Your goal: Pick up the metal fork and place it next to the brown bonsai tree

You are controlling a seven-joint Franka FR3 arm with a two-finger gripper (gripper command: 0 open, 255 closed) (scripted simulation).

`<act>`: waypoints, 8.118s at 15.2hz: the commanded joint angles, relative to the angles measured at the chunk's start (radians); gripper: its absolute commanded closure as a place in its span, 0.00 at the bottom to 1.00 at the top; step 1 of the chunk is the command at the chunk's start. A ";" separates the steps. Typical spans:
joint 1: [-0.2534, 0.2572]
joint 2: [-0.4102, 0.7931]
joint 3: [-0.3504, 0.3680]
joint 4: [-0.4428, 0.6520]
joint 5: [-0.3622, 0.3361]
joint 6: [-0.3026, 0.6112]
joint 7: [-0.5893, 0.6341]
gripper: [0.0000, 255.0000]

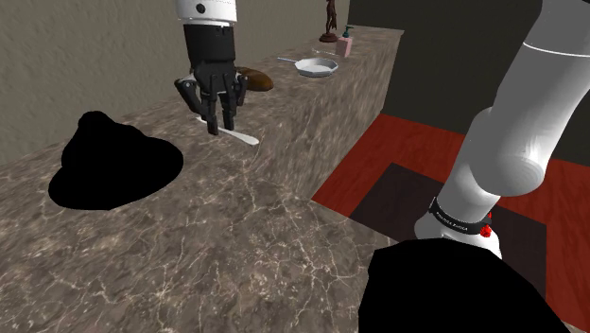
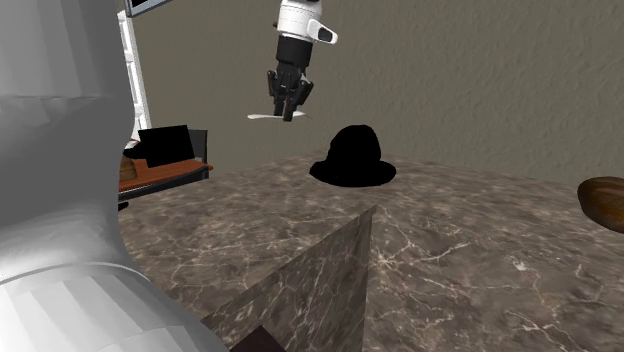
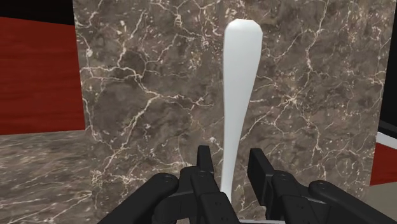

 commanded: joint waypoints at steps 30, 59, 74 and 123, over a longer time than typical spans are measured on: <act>0.038 0.172 0.020 0.634 -0.075 -0.460 0.134 1.00; -0.017 -0.755 -0.185 -0.265 0.179 -0.507 -0.102 1.00; -0.008 -0.852 -0.157 -0.530 0.201 -0.345 -0.155 1.00; 0.058 -0.819 0.041 -1.152 0.419 0.292 -0.322 1.00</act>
